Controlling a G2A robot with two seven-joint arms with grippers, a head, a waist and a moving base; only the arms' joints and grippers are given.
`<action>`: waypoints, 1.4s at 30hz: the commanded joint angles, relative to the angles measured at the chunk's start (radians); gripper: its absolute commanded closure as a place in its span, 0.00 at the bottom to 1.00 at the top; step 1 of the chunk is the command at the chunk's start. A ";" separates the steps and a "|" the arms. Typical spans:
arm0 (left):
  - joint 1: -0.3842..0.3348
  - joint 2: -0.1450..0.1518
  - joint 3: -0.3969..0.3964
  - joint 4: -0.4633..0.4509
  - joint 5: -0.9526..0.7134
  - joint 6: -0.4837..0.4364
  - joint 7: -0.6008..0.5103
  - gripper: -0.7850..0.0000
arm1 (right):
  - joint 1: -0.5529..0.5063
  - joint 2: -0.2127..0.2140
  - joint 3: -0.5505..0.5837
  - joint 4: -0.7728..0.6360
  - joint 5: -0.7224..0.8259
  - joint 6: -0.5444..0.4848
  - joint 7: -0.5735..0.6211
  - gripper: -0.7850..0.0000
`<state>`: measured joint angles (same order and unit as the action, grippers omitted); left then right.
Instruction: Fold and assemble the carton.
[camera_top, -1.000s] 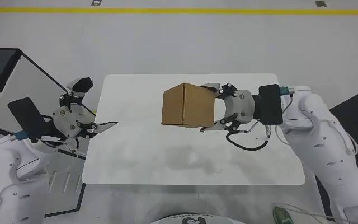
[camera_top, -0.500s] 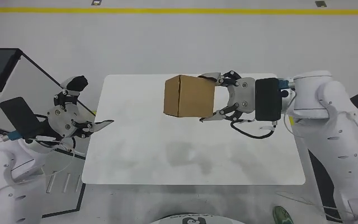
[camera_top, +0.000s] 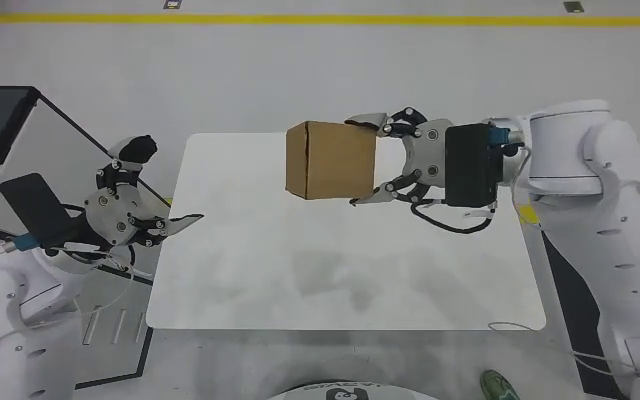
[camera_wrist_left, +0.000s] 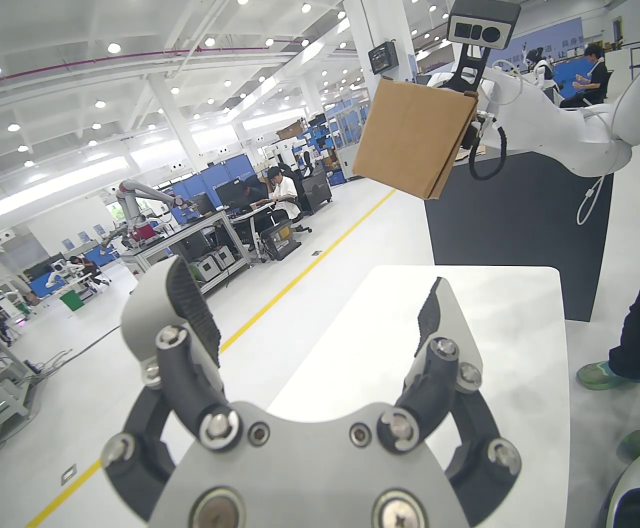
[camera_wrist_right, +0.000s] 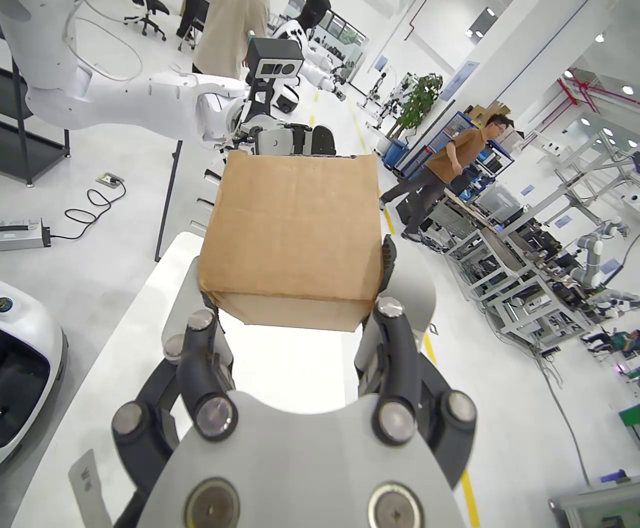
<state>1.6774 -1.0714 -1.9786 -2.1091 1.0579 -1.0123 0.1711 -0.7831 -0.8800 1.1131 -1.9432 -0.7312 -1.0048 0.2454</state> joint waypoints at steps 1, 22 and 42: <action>0.000 0.000 0.000 0.000 0.000 0.000 0.000 0.00 | 0.002 0.000 0.005 -0.019 -0.025 0.002 0.011 1.00; 0.000 0.000 0.000 0.000 0.000 0.000 0.000 0.00 | 0.253 0.027 -0.165 0.024 -0.222 -0.007 -0.059 1.00; 0.000 0.000 0.000 0.000 0.000 0.000 0.000 0.00 | 0.246 0.069 -0.245 0.140 0.116 -0.007 -0.153 1.00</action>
<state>1.6774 -1.0714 -1.9786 -2.1091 1.0579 -1.0123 0.1711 -0.5357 -0.8114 0.8724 -1.8072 -0.6462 -1.0123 0.0920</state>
